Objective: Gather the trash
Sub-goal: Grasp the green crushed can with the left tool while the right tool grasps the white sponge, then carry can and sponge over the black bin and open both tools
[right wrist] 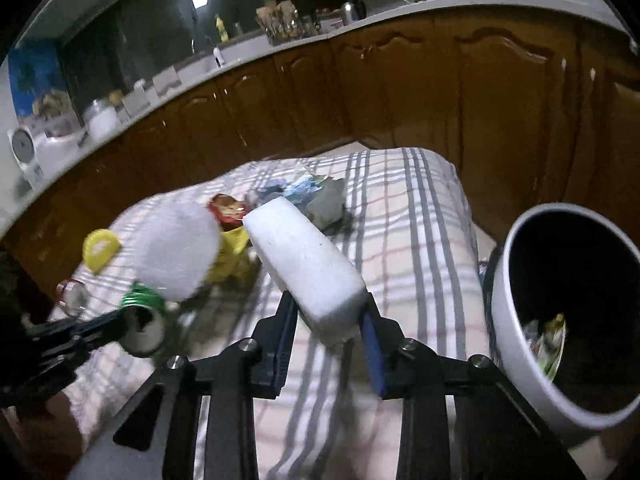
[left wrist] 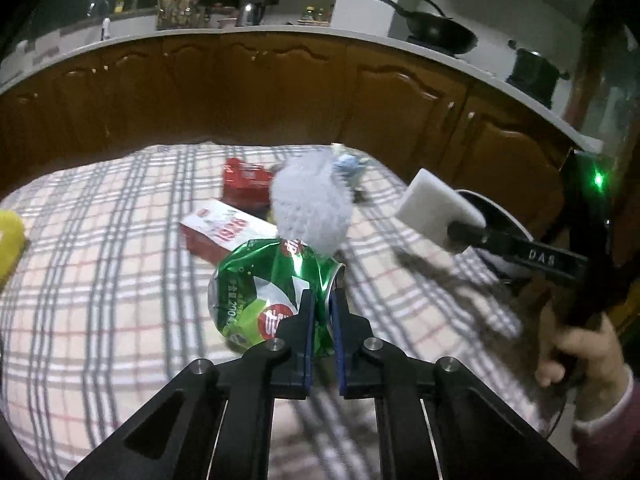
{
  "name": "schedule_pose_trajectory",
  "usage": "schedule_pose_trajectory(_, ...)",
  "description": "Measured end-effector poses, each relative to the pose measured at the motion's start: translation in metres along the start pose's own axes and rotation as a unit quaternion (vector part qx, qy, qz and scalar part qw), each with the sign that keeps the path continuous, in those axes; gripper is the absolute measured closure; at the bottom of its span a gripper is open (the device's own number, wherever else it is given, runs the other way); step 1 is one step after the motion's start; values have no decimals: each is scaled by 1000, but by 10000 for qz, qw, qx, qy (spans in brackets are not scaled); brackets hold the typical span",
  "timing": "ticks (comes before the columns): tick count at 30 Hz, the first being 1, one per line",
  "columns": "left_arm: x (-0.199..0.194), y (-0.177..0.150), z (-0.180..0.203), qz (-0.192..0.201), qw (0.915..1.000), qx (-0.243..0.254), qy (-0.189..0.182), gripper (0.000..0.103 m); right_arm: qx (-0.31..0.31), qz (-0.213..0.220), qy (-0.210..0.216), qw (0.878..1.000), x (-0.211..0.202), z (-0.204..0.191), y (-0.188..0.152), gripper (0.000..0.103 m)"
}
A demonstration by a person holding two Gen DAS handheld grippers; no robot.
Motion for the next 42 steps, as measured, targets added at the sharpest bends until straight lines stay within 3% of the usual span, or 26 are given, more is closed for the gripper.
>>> schedule_pose_trajectory(15, 15, 8, 80, -11, 9950, 474, -881, 97, 703, 215, -381, 9966, -54, 48, -14, 72)
schedule_pose_trajectory(42, 120, 34, 173, 22, 9859, 881, -1420, 97, 1083, 643, -1268, 9839, -100, 151, 8, 72)
Point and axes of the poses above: each gripper's, at about its wrist camera, not at the fingertips, and x roughly the way its jaws point, z to its right, y to its top, the point moved 5 cm from there along x, roughly the way its jaws point, and after that the axes turned 15 degrees about z, right-handed, at the moved point
